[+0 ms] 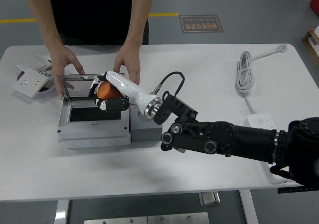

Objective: Pick up the cylinder from the cube,place it in the box,flap close box

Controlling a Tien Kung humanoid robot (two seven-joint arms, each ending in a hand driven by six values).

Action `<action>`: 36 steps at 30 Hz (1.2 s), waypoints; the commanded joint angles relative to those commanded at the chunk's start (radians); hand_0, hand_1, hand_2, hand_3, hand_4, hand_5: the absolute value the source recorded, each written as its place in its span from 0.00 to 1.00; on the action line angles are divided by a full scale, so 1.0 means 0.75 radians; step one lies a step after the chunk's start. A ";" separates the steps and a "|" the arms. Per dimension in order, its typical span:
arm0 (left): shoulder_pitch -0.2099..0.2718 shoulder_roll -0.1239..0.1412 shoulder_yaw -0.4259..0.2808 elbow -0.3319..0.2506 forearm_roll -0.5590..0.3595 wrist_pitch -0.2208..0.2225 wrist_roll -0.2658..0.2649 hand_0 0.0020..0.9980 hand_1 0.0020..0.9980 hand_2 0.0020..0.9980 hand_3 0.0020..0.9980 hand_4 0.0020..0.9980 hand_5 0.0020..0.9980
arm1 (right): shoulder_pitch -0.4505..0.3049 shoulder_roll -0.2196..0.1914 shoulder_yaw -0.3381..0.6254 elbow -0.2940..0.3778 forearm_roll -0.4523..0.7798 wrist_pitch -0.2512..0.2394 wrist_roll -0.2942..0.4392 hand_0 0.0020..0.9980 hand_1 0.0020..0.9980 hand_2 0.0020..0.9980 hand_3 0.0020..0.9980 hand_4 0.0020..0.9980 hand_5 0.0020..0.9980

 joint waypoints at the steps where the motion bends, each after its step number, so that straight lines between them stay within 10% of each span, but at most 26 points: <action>1: 0.001 0.001 -0.001 0.000 0.002 0.000 0.001 0.92 0.85 0.86 0.95 0.00 0.00 | 0.005 0.000 -0.004 0.003 -0.022 -0.002 -0.026 0.34 0.32 0.36 0.31 0.00 0.00; 19: 0.001 0.006 -0.011 0.000 0.020 -0.003 0.005 0.92 0.85 0.86 0.95 0.00 0.00 | 0.063 0.000 -0.038 0.027 -0.314 0.110 -0.386 0.31 0.32 0.36 0.31 0.00 0.00; 36: -0.001 0.009 -0.011 0.000 0.024 -0.003 0.004 0.92 0.85 0.86 0.95 0.00 0.00 | 0.091 0.000 -0.046 0.042 -0.422 0.171 -0.476 0.31 0.35 0.41 0.38 0.03 0.00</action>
